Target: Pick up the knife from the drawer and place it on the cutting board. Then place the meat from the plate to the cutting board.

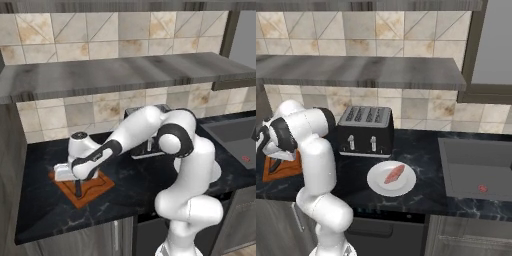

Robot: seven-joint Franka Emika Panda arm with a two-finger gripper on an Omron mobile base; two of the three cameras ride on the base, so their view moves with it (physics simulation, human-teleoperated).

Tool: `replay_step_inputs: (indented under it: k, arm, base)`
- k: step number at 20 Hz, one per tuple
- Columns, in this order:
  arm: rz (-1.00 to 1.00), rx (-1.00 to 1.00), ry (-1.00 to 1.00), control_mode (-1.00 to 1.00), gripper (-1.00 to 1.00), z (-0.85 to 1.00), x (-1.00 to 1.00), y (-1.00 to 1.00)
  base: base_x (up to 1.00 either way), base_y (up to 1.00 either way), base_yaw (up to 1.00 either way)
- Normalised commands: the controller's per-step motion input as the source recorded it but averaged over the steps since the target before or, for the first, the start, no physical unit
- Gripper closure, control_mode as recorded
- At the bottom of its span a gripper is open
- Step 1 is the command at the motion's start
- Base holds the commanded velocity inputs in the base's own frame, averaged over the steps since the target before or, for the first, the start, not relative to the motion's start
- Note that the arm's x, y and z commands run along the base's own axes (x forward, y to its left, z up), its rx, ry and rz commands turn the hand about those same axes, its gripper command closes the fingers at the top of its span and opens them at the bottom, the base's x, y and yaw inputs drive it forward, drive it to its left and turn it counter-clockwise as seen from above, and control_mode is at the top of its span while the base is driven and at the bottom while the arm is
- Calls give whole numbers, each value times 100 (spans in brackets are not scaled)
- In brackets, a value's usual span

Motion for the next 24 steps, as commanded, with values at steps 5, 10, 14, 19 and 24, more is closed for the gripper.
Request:
replay_step_inputs:
  k: [5, 10, 14, 19, 24]
  arm:
    - [0, -3, 0, -100, 100, -34, 8, 7]
    - [0, -2, 0, -100, 100, -29, 12, 8]
    - [0, -1, 0, -100, -100, -22, 0, 1]
    - [-1, 1, -4, -100, -100, -2, -8, -10]
    - [-2, 6, -8, -100, -100, 0, -26, -34]
  base:
    - [0, 0, 0]
    - [0, 0, 0]
    - [0, 0, 0]
    - [0, 0, 0]
    - [0, 0, 0]
